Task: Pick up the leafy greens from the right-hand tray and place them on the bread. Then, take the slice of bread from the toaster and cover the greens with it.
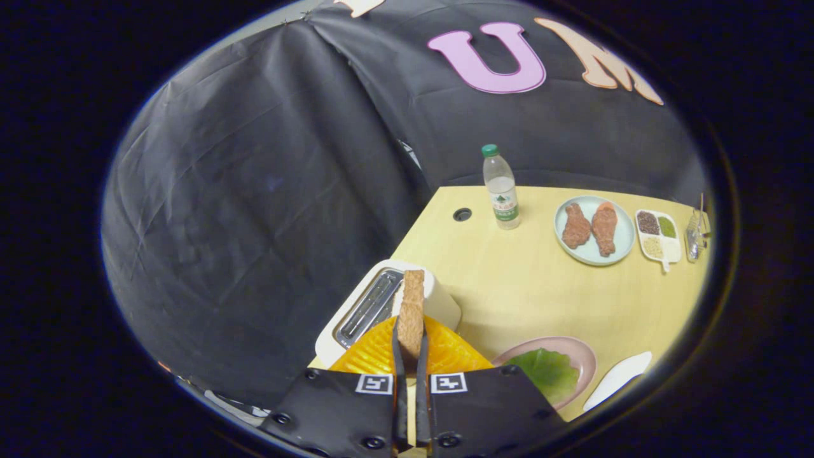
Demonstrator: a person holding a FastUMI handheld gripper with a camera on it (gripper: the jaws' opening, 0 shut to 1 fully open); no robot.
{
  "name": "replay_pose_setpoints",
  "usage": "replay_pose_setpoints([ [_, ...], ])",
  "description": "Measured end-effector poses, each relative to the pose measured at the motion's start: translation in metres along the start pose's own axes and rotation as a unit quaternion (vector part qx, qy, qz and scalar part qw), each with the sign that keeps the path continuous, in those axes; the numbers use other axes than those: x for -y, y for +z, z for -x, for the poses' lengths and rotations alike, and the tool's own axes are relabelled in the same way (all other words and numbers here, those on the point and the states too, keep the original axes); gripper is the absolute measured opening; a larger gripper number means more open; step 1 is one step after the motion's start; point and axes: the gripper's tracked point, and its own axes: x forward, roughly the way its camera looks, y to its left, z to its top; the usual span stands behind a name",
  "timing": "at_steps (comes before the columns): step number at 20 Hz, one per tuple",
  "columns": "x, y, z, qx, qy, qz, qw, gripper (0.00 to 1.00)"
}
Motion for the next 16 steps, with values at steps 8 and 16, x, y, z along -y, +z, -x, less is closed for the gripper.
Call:
replay_pose_setpoints([
  [8, 0.061, -0.036, 0.008, -0.024, -0.042, -0.035, 0.998, 0.08],
  [16, 0.115, -0.072, 0.017, -0.048, -0.075, -0.091, 0.992, 0.08],
])
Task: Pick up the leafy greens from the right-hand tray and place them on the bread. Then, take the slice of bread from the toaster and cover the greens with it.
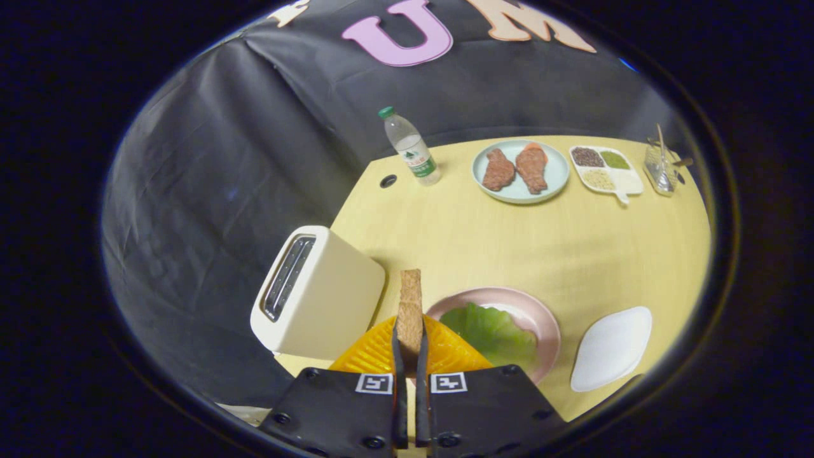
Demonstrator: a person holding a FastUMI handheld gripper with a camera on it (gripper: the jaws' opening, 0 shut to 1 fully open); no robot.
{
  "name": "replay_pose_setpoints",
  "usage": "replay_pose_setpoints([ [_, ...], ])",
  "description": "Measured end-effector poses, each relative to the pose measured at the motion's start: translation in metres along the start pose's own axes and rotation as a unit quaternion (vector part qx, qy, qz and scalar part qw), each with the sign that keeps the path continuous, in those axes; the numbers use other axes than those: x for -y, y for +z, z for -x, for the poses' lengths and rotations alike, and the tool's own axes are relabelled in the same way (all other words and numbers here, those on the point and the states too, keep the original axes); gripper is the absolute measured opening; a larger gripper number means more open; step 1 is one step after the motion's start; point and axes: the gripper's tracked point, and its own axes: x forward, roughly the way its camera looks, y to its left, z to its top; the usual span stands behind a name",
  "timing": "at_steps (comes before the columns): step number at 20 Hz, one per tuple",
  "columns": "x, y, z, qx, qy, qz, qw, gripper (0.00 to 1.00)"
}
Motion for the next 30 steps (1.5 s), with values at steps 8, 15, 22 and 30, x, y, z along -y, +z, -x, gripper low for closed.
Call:
replay_pose_setpoints([
  [8, 0.046, -0.028, -0.006, -0.023, 0.002, -0.054, 0.998, 0.08],
  [15, 0.08, -0.047, -0.006, -0.035, -0.019, -0.064, 0.997, 0.14],
  [22, 0.093, -0.056, -0.002, -0.043, -0.025, -0.04, 0.998, 0.62],
  [30, 0.117, -0.034, 0.044, 0.018, -0.022, -0.012, 1.0, 0.98],
])
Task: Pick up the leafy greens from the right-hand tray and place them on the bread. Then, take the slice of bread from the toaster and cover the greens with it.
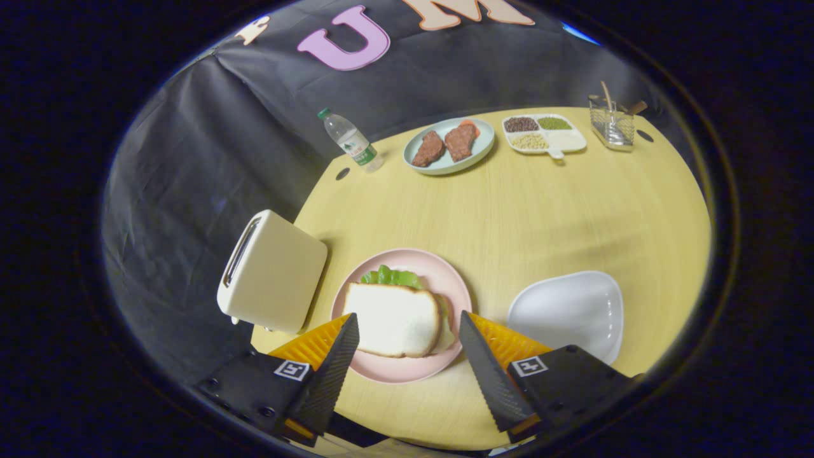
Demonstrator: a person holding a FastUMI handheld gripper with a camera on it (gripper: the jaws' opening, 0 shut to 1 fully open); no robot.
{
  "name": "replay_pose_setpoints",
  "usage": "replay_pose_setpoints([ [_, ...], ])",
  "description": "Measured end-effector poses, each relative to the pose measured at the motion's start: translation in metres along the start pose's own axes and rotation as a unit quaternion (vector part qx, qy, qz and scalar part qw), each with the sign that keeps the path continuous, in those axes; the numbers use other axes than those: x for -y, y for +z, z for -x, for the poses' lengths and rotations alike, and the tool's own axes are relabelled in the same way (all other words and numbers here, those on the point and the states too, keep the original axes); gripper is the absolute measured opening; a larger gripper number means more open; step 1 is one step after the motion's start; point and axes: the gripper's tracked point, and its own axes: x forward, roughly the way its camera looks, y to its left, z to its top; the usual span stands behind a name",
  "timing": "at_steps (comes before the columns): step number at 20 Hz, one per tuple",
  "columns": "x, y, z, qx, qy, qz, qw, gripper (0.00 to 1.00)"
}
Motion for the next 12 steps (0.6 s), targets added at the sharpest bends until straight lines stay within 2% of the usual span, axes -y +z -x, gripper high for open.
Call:
replay_pose_setpoints([
  [5, 0.025, 0.025, 0.045, 0.07, -0.015, 0.039, 0.997, 1.0],
  [12, 0.073, 0.074, 0.109, 0.211, -0.065, 0.041, 0.974, 1.0],
])
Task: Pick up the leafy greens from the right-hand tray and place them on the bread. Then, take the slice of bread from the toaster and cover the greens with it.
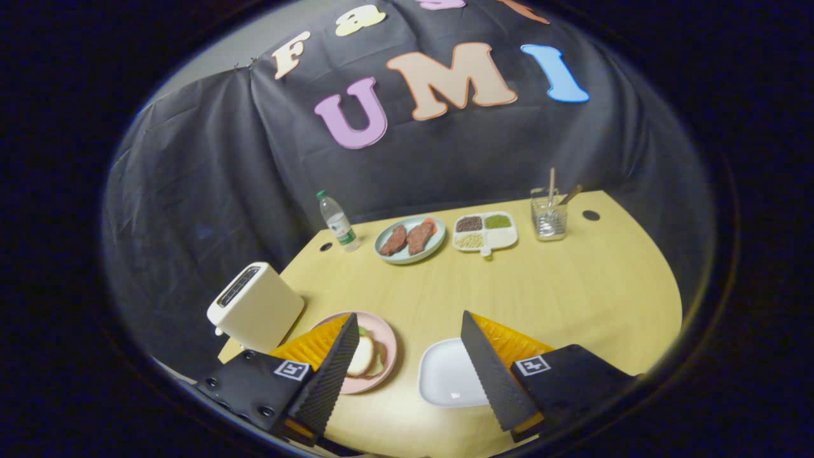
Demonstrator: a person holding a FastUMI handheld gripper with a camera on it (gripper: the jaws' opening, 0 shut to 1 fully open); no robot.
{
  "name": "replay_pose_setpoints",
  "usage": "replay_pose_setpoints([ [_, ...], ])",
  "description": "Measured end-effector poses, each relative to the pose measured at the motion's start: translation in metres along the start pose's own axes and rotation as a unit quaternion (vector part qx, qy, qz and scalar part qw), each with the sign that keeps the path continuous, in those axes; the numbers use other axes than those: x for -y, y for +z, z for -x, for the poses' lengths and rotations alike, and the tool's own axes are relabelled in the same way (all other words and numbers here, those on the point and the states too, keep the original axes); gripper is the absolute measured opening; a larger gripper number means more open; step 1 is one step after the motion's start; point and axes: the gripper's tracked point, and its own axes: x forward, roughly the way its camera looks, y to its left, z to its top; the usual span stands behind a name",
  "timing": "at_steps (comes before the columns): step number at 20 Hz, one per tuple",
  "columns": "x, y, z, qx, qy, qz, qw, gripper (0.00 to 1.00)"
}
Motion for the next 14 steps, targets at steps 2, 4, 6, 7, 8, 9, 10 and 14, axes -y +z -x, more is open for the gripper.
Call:
replay_pose_setpoints([
  [2, 0.021, 0.014, 0.011, 0.028, -0.023, 0.004, 0.999, 1.0],
  [4, 0.039, 0.032, 0.027, 0.063, -0.048, 0.012, 0.997, 1.0],
  [6, 0.052, 0.05, 0.043, 0.099, -0.067, 0.017, 0.993, 1.0],
  [7, 0.053, 0.06, 0.052, 0.118, -0.07, 0.018, 0.99, 1.0],
  [8, 0.057, 0.071, 0.059, 0.135, -0.074, 0.021, 0.988, 1.0],
  [9, 0.063, 0.081, 0.068, 0.153, -0.083, 0.029, 0.984, 1.0],
  [10, 0.069, 0.089, 0.074, 0.164, -0.093, 0.038, 0.981, 1.0],
  [14, 0.081, 0.124, 0.1, 0.21, -0.125, 0.081, 0.966, 1.0],
])
